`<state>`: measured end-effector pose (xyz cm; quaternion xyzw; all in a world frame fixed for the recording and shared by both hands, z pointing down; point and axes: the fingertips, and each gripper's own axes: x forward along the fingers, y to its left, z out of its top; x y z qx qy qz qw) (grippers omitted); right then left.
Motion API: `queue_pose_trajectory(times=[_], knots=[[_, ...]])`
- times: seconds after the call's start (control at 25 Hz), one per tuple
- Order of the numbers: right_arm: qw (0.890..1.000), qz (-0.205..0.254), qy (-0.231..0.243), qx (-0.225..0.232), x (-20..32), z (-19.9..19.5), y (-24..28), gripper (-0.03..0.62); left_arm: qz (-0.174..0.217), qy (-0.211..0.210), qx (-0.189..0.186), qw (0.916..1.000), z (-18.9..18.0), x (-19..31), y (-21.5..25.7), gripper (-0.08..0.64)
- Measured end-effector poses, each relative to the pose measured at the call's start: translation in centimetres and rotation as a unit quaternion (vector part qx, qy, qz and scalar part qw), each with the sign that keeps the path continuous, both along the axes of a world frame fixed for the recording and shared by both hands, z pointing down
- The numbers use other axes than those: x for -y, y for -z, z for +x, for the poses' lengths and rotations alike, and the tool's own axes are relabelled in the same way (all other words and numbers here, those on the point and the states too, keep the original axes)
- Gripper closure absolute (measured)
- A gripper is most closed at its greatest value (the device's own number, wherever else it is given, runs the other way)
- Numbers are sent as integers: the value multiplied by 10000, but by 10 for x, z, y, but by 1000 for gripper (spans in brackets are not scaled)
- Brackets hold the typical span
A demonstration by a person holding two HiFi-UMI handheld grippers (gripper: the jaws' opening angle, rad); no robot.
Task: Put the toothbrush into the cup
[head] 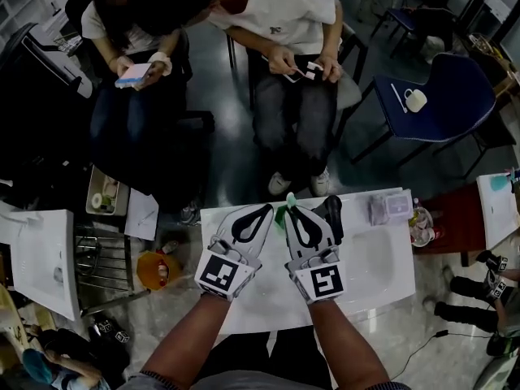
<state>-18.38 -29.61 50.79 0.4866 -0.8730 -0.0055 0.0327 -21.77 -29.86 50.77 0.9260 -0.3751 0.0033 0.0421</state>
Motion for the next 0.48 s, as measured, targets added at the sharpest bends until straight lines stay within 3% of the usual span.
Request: queue_pose_trajectory(times=[0.36, 0.48], knots=[[9996, -238, -126, -100, 9, 5, -35, 551, -178, 149, 124, 9997, 3, 5, -28, 554], [9990, -363, -219, -157, 11, 7, -44, 551, -54, 60, 260, 9996, 9, 7, -32, 554]])
